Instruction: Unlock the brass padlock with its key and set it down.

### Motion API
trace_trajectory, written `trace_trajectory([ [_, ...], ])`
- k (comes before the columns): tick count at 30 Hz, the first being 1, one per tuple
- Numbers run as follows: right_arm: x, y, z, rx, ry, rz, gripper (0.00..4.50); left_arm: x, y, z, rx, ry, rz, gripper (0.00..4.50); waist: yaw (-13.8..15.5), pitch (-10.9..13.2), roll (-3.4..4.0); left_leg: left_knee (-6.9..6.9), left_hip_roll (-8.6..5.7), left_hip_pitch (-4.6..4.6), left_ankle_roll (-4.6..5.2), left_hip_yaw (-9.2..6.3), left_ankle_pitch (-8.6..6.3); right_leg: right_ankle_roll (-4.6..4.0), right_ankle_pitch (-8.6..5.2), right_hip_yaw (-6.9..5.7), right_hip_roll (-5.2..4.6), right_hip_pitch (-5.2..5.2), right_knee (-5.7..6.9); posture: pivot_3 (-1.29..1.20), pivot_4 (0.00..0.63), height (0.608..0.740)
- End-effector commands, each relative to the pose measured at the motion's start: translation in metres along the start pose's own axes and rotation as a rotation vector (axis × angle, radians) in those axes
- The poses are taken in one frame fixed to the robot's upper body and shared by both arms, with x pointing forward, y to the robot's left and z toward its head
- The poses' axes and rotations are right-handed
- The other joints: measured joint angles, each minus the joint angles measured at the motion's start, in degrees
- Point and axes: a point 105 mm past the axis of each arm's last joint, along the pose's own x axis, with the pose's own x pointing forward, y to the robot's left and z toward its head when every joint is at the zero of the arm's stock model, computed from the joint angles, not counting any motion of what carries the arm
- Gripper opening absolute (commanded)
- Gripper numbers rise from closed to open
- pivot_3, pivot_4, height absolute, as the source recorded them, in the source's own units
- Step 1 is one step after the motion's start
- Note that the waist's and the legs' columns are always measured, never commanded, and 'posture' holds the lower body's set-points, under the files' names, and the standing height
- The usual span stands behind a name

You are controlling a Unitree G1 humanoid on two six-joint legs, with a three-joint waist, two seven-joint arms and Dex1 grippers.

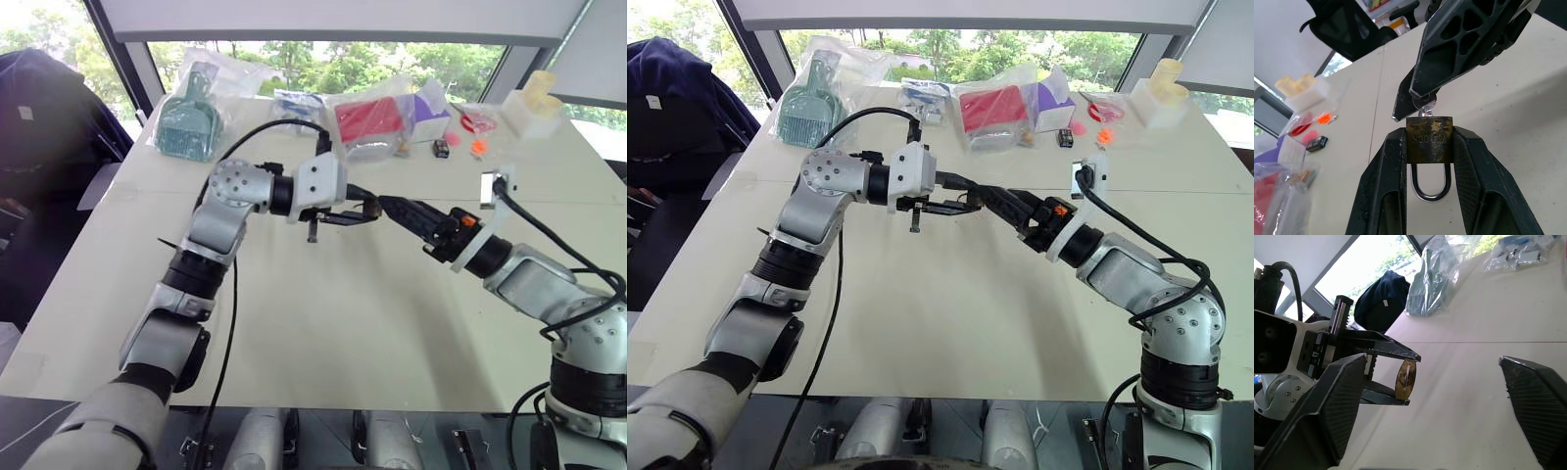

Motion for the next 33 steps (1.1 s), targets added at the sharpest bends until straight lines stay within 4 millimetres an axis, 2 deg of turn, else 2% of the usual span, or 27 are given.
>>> trace_trajectory([
  [1,-0.003,0.012,0.008,-0.004,-0.045,0.039,2.60,0.002,0.004,0.013,0.060,-0.036,0.017,0.71,0.0,0.0,0.00,0.00,0.00,0.00,0.00,0.00,0.00,0.00,0.00,0.00,0.00,0.00,0.00,0.00,0.150,0.735],
  [6,-0.002,0.015,0.002,0.007,-0.019,0.044,0.08,0.004,0.004,0.018,0.075,-0.054,0.024,0.71,-0.2,0.0,0.00,0.00,0.00,0.00,0.00,0.00,0.00,0.00,0.00,0.00,0.00,0.01,0.00,0.00,0.150,0.735],
  [18,0.002,0.016,0.000,0.077,-0.050,0.034,0.08,0.005,0.008,0.028,0.257,-0.061,0.091,0.71,-0.7,0.0,0.00,0.00,0.01,0.01,0.00,0.00,0.00,0.01,0.00,0.00,0.00,0.01,0.00,0.00,0.150,0.735],
  [33,0.013,0.005,0.004,0.296,-0.158,-0.025,0.08,0.002,0.016,0.041,0.745,-0.074,0.301,0.71,-0.7,0.0,0.00,-0.01,0.01,0.02,-0.01,0.00,0.00,0.02,0.01,0.00,-0.01,0.00,0.01,0.00,0.150,0.735],
])
